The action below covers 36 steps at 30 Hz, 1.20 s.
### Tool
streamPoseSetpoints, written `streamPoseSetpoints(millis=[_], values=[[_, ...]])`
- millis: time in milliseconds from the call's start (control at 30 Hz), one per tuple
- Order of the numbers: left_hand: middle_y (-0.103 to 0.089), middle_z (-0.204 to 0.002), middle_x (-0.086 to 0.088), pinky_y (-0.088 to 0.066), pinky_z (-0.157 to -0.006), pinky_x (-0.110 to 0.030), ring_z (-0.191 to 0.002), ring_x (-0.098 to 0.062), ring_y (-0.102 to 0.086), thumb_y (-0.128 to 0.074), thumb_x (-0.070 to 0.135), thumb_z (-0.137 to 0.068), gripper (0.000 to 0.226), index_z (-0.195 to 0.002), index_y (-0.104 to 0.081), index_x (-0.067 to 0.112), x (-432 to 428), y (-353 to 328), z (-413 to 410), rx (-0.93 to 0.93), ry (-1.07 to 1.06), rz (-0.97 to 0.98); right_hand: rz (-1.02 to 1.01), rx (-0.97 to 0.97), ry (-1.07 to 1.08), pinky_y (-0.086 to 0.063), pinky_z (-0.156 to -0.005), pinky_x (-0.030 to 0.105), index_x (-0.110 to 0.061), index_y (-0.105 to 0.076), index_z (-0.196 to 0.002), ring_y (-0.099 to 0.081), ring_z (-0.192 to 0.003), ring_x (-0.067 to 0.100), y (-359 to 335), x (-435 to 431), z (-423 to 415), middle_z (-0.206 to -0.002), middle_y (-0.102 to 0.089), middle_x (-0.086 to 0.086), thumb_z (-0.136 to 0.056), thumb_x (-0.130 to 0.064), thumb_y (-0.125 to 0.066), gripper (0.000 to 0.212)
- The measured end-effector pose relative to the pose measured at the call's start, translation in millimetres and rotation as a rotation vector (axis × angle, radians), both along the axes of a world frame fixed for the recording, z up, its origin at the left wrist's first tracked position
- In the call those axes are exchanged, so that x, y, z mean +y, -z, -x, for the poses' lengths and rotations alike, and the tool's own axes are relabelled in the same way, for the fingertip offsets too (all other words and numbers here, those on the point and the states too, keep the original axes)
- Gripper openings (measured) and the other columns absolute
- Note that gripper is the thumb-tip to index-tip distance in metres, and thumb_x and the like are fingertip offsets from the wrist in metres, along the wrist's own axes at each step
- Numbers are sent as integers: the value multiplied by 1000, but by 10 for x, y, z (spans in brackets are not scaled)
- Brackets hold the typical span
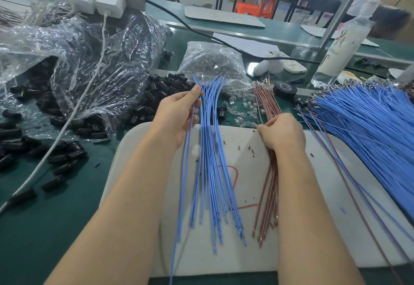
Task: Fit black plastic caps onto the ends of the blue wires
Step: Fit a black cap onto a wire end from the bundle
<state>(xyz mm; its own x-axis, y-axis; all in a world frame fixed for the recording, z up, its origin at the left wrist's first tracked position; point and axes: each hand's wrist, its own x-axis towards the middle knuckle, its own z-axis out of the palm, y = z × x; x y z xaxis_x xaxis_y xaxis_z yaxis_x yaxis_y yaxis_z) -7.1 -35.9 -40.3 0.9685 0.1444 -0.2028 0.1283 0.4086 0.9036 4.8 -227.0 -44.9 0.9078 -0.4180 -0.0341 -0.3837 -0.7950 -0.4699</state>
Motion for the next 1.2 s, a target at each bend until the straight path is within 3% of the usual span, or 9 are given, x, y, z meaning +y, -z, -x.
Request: streamPoseSetpoints(millis=[200,300,400,533,733,867,933,1067,1200], values=[[-58,-62,8,-40,-49,-15,-53,-3,-42,-63,27,-90,17,-95,-67,11,-22,8,12,18,17,-70,-16,-42,50,-38,-67,29,-10,-67,-106,-51,-82,24,26,-23,-19,-100,-66,10,-90,-19,-60,20],[-61,-62,10,-42,-49,-14,-51,-3,-43,-62,27,-91,15,-97,-67,14,-33,-2,29,-2,47,-76,-154,-217,15,-36,-63,25,-8,-70,-89,-56,-74,22,-7,-37,11,-79,-63,7,-89,-14,-59,13],[-66,-70,10,-44,-54,-14,-58,-4,-50,-60,26,-92,10,-87,-67,21,-55,-29,51,-50,116,-69,-521,-407,-9,-38,-58,23,-13,-67,-89,-51,-62,7,-116,4,69,-69,-58,-5,-90,-14,-58,9],[-73,-93,5,-54,-74,-19,-82,-7,-66,-57,24,-92,12,-87,-67,23,-128,-33,95,-170,367,-99,-1267,-458,-89,-27,-41,14,-14,-54,-81,-33,-43,3,-242,70,142,-61,-49,-4,-95,-6,-52,17],[-71,-107,1,-50,-90,-25,-103,-13,-66,-59,24,-91,11,-85,-68,26,-260,29,159,-242,666,-140,-1695,-521,-153,-31,-40,15,-9,-51,-77,-38,-42,6,-290,163,160,-69,-58,4,-99,-5,-43,24],[-72,-100,4,-52,-79,-18,-94,-9,-67,-55,22,-94,14,-90,-68,20,-254,34,172,-283,705,-209,-2147,-661,-123,-41,-45,16,-6,-53,-85,-48,-47,9,-275,60,144,-70,-62,7,-97,-6,-44,15],[-72,-97,4,-52,-77,-18,-88,-7,-66,-55,21,-94,14,-91,-68,18,-235,19,158,-295,633,-199,-1951,-593,-127,-45,-51,17,-8,-59,-87,-52,-53,8,-250,82,134,-77,-64,5,-97,-13,-48,15],[-73,-89,6,-51,-70,-15,-80,-5,-66,-56,19,-94,14,-87,-68,21,-200,11,123,-279,502,-191,-1152,-229,-317,-44,-55,22,-15,-68,-80,-59,-58,9,-151,355,156,-70,-66,-1,-98,-19,-51,25],[-73,-87,7,-50,-75,-21,-72,-3,-64,-56,20,-94,12,-85,-65,22,-164,41,102,-233,450,-281,-1030,-489,-150,-41,-51,16,-19,-65,-76,-51,-50,2,-135,297,134,-67,-67,-6,-100,-20,-46,31]])
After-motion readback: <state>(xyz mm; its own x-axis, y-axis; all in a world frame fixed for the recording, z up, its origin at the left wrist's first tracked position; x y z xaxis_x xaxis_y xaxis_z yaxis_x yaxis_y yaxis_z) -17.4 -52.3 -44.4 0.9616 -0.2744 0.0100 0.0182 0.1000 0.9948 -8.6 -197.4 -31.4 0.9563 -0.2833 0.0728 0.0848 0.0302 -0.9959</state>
